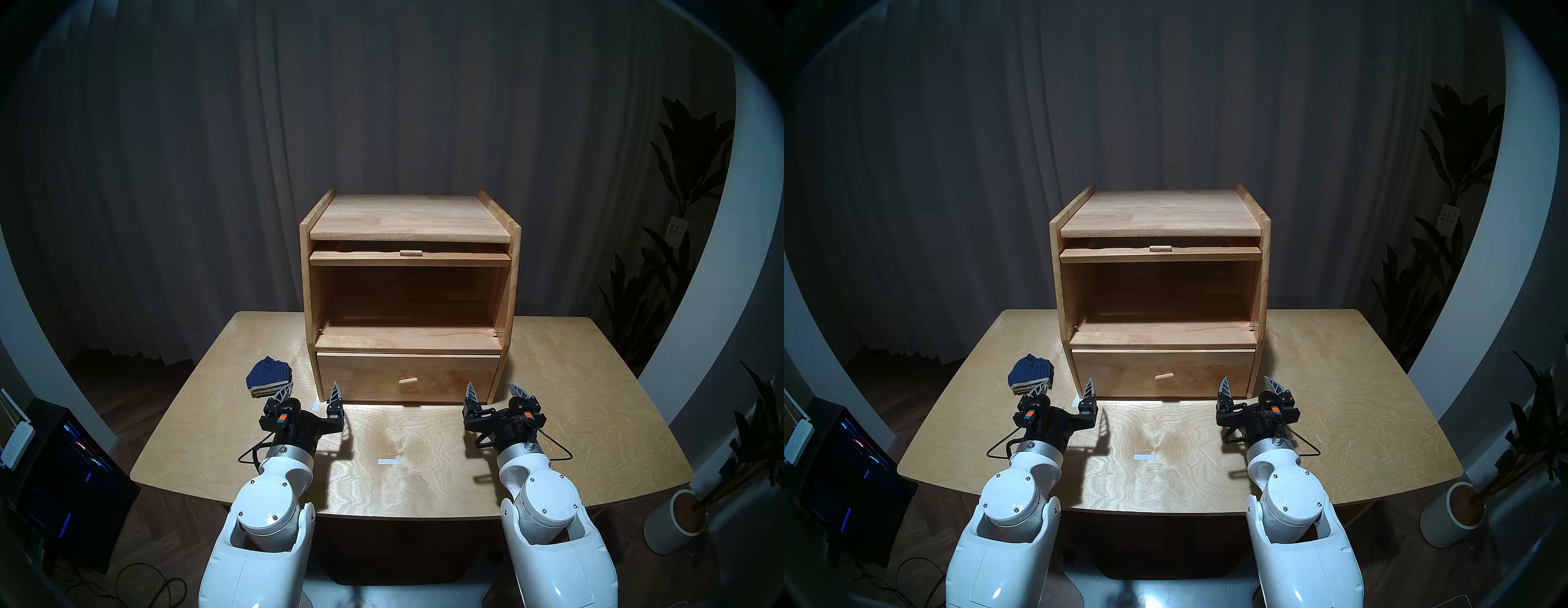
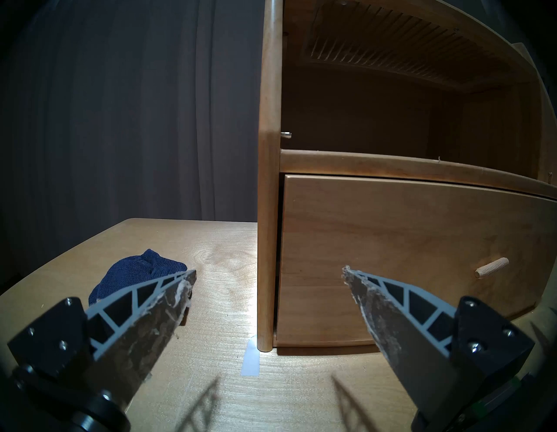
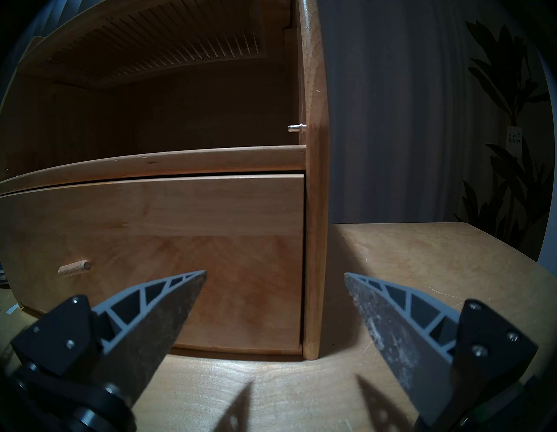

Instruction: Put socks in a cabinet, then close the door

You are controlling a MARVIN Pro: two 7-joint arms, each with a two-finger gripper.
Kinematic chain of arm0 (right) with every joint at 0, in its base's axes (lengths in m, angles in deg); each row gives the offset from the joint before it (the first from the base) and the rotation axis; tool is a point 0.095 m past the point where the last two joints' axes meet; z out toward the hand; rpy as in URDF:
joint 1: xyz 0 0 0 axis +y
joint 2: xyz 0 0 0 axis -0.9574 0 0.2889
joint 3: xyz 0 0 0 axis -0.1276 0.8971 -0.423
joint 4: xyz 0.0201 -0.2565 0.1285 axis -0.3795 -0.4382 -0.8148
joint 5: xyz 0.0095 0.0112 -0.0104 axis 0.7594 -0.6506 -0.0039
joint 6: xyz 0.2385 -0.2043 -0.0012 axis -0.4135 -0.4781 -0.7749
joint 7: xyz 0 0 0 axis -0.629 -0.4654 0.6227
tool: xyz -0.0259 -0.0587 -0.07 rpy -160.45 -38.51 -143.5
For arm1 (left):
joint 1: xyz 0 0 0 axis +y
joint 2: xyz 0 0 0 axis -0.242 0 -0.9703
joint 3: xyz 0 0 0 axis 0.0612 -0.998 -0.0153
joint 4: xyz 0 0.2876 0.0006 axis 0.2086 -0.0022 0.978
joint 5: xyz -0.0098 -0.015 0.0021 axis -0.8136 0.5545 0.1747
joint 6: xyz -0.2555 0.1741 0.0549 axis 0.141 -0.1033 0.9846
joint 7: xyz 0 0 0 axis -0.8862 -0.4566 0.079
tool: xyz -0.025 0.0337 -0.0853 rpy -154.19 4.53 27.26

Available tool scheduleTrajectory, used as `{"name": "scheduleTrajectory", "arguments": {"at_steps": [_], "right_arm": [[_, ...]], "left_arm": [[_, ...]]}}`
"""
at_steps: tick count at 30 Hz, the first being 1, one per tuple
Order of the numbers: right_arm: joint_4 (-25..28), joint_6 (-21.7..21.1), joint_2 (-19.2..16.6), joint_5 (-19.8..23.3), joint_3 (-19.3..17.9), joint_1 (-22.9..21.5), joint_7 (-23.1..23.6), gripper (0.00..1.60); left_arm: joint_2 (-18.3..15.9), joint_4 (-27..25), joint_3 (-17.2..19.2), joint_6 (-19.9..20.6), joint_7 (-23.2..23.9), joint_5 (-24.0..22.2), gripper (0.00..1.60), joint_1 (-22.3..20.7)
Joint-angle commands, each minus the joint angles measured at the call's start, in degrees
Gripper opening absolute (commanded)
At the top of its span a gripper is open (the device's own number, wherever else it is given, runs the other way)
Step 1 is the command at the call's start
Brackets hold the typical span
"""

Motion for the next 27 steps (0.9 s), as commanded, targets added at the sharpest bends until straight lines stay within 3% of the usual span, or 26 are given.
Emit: {"name": "scheduleTrajectory", "arguments": {"at_steps": [1, 4, 5, 7, 17, 21, 27], "right_arm": [[0.96, 0.14, 0.01, -0.01, -0.01, -0.09, -0.03, 1.6], [0.95, 0.15, 0.01, -0.01, -0.01, -0.09, -0.03, 1.6], [0.92, 0.17, 0.01, -0.01, -0.01, -0.11, -0.02, 1.6], [0.77, 0.22, 0.01, 0.0, -0.01, -0.2, -0.01, 1.6], [0.57, 0.28, 0.0, 0.01, -0.01, -0.31, 0.0, 1.6], [0.57, 0.29, 0.0, 0.02, -0.01, -0.31, 0.01, 1.6], [0.53, 0.3, -0.01, 0.02, -0.01, -0.33, 0.01, 1.6]], "left_arm": [[0.01, -0.89, 0.02, -0.12, 0.0, -0.01, 1.6, -0.21], [0.01, -0.88, 0.02, -0.12, 0.0, 0.0, 1.6, -0.21], [1.01, -1.62, 1.08, -1.02, 3.21, -6.1, 1.6, 0.22], [1.05, -3.26, 1.03, -0.9, 5.31, -12.73, 1.6, 0.75], [2.1, -10.1, 3.33, 1.79, 13.42, -25.39, 1.6, 5.3], [3.42, -12.44, 6.1, 6.09, 14.73, -33.16, 1.6, 6.87], [5.02, -11.27, 10.43, 11.47, 16.16, -44.64, 1.6, 5.52]]}}
